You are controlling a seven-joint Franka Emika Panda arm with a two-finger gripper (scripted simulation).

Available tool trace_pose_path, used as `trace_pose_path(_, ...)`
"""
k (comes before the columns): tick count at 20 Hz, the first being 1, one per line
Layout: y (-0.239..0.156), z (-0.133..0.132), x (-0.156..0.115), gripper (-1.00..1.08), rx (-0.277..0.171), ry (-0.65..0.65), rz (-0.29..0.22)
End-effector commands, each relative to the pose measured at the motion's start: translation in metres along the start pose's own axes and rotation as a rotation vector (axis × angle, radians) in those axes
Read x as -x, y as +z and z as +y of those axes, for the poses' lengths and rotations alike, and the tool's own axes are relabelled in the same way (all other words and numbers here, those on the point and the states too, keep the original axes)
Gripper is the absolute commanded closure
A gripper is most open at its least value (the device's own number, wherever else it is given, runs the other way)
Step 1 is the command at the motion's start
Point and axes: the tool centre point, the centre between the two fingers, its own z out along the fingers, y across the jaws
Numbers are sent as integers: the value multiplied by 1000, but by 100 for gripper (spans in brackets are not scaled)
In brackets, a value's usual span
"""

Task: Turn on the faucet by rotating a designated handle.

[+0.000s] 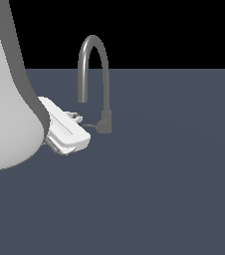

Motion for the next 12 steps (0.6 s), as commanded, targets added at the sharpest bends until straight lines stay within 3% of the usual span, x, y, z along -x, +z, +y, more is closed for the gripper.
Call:
trace_pose_path(1, 5, -3, -9, 108, 43, -41, -7)
trace_pose_path(12, 29, -18, -44, 108, 222, -222, -38)
